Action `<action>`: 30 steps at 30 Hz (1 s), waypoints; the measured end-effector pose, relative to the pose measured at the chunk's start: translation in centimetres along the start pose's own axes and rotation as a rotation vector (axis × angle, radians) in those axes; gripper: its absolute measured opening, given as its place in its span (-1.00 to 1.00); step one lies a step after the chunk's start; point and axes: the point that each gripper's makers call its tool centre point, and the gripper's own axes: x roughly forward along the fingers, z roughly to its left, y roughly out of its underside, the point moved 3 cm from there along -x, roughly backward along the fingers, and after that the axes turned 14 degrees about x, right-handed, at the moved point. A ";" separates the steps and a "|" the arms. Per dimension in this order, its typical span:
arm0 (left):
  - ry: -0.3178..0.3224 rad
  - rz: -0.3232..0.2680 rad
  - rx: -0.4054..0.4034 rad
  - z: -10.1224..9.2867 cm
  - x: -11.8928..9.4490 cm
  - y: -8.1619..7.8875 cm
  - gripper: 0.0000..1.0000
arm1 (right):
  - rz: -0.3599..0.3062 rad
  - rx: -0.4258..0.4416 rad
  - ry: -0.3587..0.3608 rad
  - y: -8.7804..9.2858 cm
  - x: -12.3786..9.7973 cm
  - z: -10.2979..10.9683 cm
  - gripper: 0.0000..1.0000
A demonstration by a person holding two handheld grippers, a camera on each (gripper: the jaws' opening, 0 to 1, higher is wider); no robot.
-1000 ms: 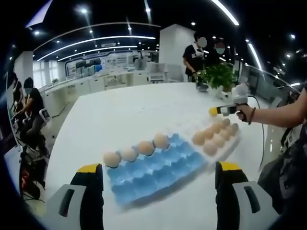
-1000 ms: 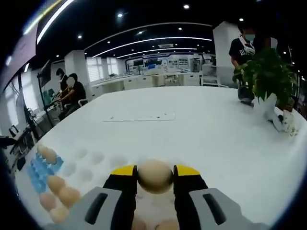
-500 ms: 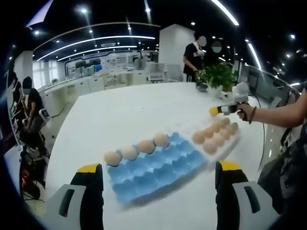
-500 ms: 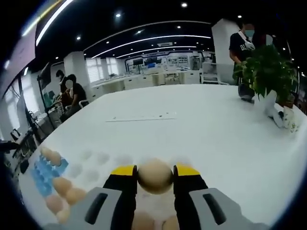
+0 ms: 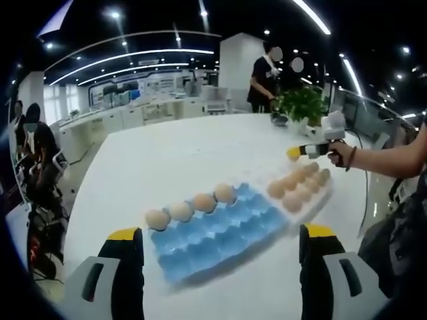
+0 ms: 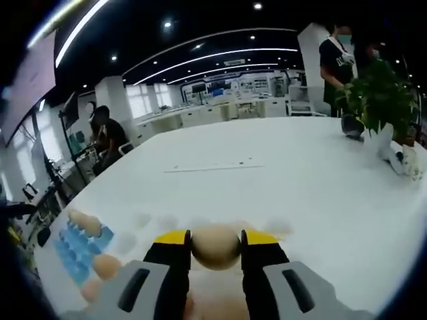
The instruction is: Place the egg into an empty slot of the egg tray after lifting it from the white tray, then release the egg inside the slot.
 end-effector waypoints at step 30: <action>0.005 0.001 0.002 0.3 0.1 0.1 0.98 | 0.058 -0.002 -0.122 1.7 2.0 5.3 -0.40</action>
